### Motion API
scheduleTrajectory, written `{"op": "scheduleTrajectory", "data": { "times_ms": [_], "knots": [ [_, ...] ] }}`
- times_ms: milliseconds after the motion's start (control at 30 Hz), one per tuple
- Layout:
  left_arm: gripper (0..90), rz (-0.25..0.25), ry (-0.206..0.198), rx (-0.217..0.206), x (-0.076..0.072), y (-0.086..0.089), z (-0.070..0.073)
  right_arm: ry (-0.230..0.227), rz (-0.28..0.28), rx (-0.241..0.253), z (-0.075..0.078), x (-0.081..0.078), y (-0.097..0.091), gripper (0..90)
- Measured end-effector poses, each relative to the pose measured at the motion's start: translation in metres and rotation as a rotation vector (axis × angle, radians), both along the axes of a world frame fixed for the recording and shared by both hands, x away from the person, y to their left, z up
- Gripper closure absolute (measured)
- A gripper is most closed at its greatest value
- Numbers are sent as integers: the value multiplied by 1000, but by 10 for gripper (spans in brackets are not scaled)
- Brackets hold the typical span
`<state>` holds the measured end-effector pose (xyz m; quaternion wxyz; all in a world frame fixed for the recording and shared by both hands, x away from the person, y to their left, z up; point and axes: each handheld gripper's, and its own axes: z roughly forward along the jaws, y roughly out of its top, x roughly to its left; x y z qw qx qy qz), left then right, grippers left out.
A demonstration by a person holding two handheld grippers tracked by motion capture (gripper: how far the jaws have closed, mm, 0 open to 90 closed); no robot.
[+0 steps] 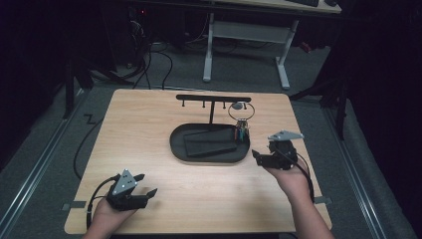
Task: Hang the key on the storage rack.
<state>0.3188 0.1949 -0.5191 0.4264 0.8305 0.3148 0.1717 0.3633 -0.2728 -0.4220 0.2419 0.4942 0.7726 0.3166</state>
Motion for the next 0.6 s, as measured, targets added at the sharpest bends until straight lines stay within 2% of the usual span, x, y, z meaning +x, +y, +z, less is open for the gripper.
{"op": "scheduleTrajectory", "data": {
  "times_ms": [67, 267, 300, 333, 367, 400, 433, 467, 500, 533, 600],
  "knots": [
    [299, 0, 3, 1, 1, 0, -1, -16, -1, 50, -16, -10, -3, 251],
    [297, -2, 10, -2, 1, 0, -2, -55, -44, 140, -67, -49, -9, 190],
    [297, -4, 12, -3, 1, 0, -2, -75, -73, 139, -76, -59, -8, 187],
    [297, -6, 15, -4, 2, 0, -2, -124, -107, 145, -86, -71, -7, 192],
    [297, -8, 14, -8, 2, 0, -2, -149, -106, 146, -95, -83, -7, 184],
    [296, -11, 12, -12, 2, -1, -1, -114, -92, 162, -94, -88, -5, 146],
    [296, -15, 13, -8, 2, -2, -1, -140, -75, 157, -91, -92, -3, 150],
    [296, -19, 11, -4, 2, -3, -2, -197, -68, 127, -90, -99, -2, 156],
    [296, -23, 12, 0, 1, -3, -2, -210, -69, 108, -90, -101, -1, 155],
    [294, -24, 12, -2, 1, -4, -2, -192, -67, 118, -90, -101, -2, 148],
    [290, -26, 7, -10, 0, -4, -1, -193, -81, 157, -89, -98, -4, 148]
  ]
}}
